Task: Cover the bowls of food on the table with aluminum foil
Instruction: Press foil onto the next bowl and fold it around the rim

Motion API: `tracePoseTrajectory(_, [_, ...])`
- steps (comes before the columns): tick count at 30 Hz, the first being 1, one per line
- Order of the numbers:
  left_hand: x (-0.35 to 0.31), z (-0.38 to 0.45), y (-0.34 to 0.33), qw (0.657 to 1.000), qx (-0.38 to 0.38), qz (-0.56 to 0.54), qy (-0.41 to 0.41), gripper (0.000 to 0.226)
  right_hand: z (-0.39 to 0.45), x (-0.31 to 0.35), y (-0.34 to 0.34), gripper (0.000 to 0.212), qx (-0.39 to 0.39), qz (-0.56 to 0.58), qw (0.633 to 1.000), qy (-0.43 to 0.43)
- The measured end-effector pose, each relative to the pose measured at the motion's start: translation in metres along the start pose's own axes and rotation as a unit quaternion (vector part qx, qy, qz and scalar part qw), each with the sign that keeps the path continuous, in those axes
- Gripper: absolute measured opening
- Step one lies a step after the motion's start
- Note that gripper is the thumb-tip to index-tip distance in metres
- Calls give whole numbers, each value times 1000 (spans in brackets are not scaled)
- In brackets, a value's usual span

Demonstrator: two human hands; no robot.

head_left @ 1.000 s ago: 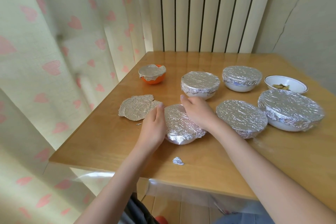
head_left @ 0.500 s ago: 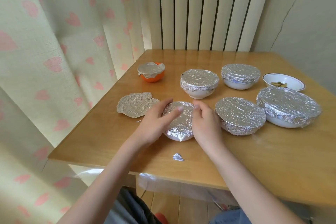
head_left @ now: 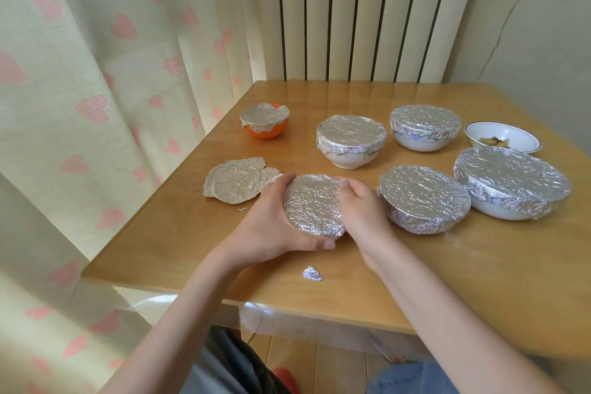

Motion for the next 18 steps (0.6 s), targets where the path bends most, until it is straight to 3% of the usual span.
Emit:
tracePoseTrajectory(5, [0,-11,-14,996,-89,-15,15,135,11,6,3,36,123,1,992,20])
tracePoseTrajectory(8, [-1,-15,-15,997,-70,-16,20,146,12,4,3,49,153,21,988,11])
tracePoseTrajectory(10, [-2,-21,-7,998,-23,-52,15,152,11,3,5,46,151,55,987,8])
tracePoseTrajectory(12, [-1,-16,7,990,-25,-138,9,139,6,6,12,40,128,38,991,28])
tracePoseTrajectory(14, [6,2,22,971,-102,-213,36,128,0,9,18,41,58,-2,997,56])
tracePoseTrajectory(16, [9,15,28,963,-120,-237,45,95,-9,16,21,40,-33,4,997,64])
tracePoseTrajectory(18, [6,17,23,972,-84,-218,-7,67,-16,21,17,38,-93,12,994,57])
Point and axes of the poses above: each hand's wrist, its own z-axis towards the middle knuckle, its own y-axis out of the back of the hand, x = y × z, the point moved 2 cm from there along z, towards the middle knuckle, and after that the axes turned 13 degrees about -z, right-handed, at the moved point
